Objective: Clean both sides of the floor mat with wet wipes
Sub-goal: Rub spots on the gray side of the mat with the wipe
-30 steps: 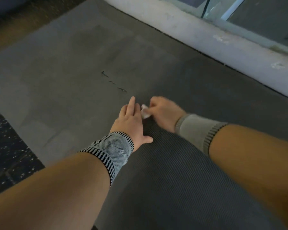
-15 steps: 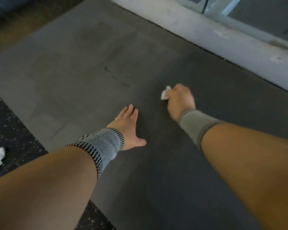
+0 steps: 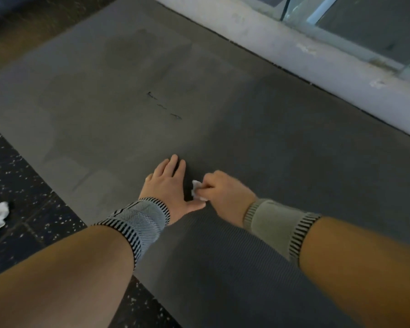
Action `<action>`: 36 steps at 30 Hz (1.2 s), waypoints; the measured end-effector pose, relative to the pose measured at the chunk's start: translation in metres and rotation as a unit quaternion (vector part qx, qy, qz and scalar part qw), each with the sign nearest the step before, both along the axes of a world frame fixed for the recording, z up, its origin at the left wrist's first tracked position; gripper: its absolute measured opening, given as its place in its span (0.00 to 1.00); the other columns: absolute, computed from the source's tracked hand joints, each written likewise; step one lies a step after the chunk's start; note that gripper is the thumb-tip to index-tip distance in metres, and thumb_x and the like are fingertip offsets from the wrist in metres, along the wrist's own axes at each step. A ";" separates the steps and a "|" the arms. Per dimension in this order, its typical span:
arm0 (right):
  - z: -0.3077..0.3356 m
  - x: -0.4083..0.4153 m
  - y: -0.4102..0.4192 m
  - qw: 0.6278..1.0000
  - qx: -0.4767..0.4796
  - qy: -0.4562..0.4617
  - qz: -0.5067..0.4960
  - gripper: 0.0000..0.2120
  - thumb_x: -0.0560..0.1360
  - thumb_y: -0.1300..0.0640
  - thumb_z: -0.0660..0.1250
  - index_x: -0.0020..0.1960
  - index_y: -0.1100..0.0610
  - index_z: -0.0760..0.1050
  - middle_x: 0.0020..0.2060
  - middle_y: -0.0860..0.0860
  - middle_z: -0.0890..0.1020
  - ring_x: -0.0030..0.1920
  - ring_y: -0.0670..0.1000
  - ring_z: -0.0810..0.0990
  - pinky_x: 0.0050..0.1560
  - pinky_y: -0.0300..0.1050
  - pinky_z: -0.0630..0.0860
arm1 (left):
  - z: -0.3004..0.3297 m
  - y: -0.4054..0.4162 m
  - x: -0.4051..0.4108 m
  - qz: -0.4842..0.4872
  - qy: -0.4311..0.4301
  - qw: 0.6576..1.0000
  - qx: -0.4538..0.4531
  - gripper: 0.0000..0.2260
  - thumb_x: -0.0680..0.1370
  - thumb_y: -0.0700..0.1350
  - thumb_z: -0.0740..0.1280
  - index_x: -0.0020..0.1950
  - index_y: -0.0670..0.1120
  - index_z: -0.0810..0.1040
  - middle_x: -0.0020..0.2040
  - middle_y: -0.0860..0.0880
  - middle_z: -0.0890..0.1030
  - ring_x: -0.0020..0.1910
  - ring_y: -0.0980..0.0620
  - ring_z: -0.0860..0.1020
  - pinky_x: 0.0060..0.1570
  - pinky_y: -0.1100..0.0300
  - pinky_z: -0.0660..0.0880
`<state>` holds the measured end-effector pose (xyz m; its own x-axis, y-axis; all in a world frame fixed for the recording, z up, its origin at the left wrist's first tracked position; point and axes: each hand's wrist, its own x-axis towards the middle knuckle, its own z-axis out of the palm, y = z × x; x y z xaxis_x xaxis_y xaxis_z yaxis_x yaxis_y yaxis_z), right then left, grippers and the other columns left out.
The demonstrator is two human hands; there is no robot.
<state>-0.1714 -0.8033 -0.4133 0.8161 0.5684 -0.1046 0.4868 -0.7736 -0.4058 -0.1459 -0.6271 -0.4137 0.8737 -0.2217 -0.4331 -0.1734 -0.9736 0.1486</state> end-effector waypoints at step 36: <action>0.005 0.033 0.025 0.968 -0.016 -0.023 -0.250 0.09 0.74 0.64 0.60 0.49 0.58 0.78 0.48 0.57 0.76 0.51 0.60 0.76 0.47 0.46 0.71 | -0.003 0.108 -0.076 -0.007 -0.006 1.000 -0.023 0.25 0.83 0.51 0.52 0.78 0.61 0.47 0.79 0.56 0.43 0.78 0.52 0.43 0.77 0.51 0.49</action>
